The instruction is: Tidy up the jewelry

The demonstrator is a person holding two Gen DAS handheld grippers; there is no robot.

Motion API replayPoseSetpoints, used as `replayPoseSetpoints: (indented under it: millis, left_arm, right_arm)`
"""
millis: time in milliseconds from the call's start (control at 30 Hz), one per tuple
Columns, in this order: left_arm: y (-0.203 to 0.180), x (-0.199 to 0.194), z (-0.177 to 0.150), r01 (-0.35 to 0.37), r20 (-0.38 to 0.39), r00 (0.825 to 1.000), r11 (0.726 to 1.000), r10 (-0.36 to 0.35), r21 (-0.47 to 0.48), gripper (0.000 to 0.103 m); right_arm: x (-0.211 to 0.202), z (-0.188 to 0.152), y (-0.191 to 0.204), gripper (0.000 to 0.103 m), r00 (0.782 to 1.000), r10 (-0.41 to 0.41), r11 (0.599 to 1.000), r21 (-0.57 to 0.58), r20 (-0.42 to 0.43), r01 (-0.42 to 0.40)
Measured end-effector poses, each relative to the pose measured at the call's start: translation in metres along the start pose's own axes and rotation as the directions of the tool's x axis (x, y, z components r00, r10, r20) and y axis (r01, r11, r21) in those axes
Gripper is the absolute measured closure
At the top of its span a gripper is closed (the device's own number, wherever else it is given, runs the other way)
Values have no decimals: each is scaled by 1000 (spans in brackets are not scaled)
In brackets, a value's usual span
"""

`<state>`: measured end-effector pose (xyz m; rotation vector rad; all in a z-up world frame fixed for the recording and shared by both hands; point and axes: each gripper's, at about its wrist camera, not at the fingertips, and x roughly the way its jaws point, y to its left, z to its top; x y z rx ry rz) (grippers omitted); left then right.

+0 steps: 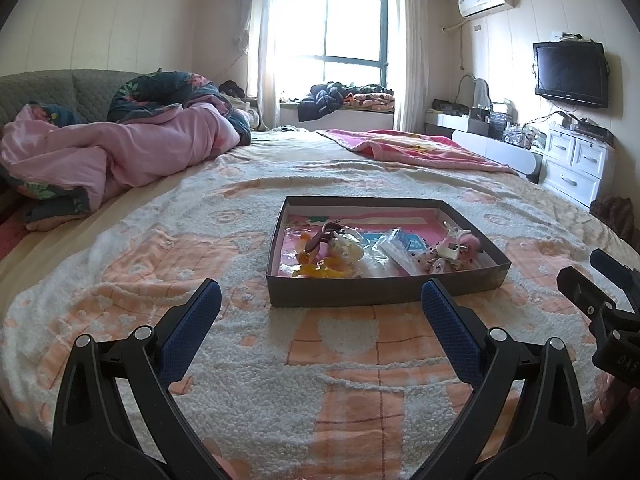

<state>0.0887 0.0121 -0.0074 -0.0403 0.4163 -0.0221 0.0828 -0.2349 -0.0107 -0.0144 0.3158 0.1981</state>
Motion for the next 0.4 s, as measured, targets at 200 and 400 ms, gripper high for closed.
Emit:
replayPoseSetpoints:
  millis: [200,400]
  left_arm:
    - [26,11,5,-46,-56,998,995,41,-87,11]
    - [103,54,43,-224,-145,968,962,203,-153,11]
  right_arm:
    - [14,4,-22,6,998,-52,996,69,-37,54]
    - [67,35,-118,7,913,-363,902,176,-188,395]
